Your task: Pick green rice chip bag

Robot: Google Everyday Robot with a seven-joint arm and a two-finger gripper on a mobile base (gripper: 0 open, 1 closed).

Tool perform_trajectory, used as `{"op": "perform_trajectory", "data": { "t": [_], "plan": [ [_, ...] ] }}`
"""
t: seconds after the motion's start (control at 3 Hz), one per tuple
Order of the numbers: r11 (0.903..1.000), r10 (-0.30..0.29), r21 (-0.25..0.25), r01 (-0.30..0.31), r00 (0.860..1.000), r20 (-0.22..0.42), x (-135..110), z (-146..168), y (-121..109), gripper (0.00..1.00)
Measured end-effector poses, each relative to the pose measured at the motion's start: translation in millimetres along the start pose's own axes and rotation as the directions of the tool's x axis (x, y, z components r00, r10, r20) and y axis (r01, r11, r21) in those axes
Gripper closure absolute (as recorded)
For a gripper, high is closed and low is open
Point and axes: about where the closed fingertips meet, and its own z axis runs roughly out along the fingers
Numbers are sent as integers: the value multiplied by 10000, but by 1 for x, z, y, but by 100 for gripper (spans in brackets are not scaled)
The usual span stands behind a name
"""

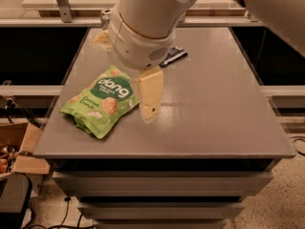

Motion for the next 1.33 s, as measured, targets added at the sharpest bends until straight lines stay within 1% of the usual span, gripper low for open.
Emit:
{"op": "perform_trajectory", "data": {
  "t": [0.33, 0.67, 1.0, 1.33],
  "plan": [
    [9999, -30, 148, 33, 9997, -244, -2, -6, 1, 0],
    [9981, -612, -10, 612, 9978, -274, -3, 10, -15, 0],
    [9895, -1413, -308, 1409, 9899, -114, -4, 36, -38, 0],
    [9784, -2008, -463, 2014, 9795, 157, 0, 64, -61, 0]
  ]
}}
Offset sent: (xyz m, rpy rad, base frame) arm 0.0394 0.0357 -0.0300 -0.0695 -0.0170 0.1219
